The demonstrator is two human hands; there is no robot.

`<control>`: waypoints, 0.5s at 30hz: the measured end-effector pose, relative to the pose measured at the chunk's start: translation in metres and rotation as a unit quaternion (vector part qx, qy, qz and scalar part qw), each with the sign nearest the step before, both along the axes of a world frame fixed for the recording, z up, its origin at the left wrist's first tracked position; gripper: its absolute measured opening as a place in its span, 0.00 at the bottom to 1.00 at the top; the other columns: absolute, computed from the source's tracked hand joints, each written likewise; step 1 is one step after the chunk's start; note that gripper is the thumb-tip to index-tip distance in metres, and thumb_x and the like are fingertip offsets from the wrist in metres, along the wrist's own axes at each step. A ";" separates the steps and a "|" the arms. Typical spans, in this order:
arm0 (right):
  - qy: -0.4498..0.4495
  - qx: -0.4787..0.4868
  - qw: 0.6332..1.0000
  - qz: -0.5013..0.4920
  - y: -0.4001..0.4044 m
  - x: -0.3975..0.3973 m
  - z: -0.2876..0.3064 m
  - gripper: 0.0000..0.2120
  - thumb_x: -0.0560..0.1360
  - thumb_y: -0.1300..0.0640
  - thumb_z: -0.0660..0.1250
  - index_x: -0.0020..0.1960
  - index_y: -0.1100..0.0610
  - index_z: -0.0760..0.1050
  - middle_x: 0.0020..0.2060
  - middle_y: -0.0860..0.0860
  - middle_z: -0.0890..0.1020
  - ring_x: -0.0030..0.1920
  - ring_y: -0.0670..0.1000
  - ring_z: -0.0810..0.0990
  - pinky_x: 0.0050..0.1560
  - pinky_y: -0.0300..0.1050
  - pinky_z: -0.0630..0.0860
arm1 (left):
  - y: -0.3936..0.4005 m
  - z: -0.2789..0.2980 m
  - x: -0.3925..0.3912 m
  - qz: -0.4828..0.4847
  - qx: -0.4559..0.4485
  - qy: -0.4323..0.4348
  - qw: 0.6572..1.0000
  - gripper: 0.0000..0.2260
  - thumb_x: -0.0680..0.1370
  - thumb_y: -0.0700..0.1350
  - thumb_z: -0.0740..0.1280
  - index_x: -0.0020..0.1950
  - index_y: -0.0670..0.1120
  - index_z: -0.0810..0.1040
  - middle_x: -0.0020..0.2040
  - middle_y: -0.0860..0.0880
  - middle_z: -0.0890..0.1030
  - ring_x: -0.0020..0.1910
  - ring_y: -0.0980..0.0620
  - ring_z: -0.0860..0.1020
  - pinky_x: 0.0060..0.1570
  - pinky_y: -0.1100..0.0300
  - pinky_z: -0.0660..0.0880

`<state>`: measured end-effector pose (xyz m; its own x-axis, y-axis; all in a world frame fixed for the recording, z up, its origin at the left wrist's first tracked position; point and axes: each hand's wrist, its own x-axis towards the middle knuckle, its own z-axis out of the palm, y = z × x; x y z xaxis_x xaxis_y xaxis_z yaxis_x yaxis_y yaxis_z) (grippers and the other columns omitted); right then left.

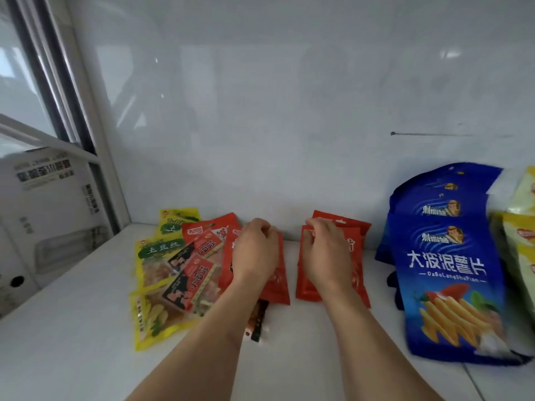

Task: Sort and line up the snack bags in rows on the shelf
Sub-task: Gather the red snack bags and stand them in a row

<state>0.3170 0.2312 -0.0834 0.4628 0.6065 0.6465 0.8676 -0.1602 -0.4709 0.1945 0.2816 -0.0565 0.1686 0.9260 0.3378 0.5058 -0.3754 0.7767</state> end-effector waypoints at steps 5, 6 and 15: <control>0.016 -0.073 0.995 0.073 0.018 -0.032 0.011 0.15 0.83 0.57 0.60 0.67 0.58 0.76 0.63 0.55 0.80 0.64 0.57 0.76 0.64 0.51 0.72 | 0.017 0.003 -0.036 0.024 0.000 -0.006 1.000 0.10 0.82 0.47 0.61 0.59 0.45 0.80 0.56 0.46 0.82 0.51 0.47 0.78 0.47 0.56 0.71; 0.021 -0.089 0.992 0.085 0.023 -0.040 0.014 0.16 0.83 0.55 0.59 0.68 0.57 0.75 0.64 0.54 0.79 0.64 0.56 0.76 0.65 0.51 0.72 | 0.022 0.003 -0.045 0.029 -0.003 -0.008 1.000 0.11 0.83 0.47 0.61 0.59 0.46 0.79 0.56 0.47 0.82 0.51 0.47 0.78 0.47 0.56 0.72; 0.140 -0.211 0.966 0.053 0.069 -0.089 0.023 0.24 0.82 0.44 0.58 0.74 0.54 0.69 0.71 0.53 0.74 0.69 0.56 0.74 0.68 0.55 0.71 | 0.085 0.004 -0.119 0.065 -0.051 0.088 0.993 0.16 0.80 0.52 0.63 0.61 0.43 0.77 0.59 0.42 0.82 0.59 0.39 0.77 0.58 0.47 0.76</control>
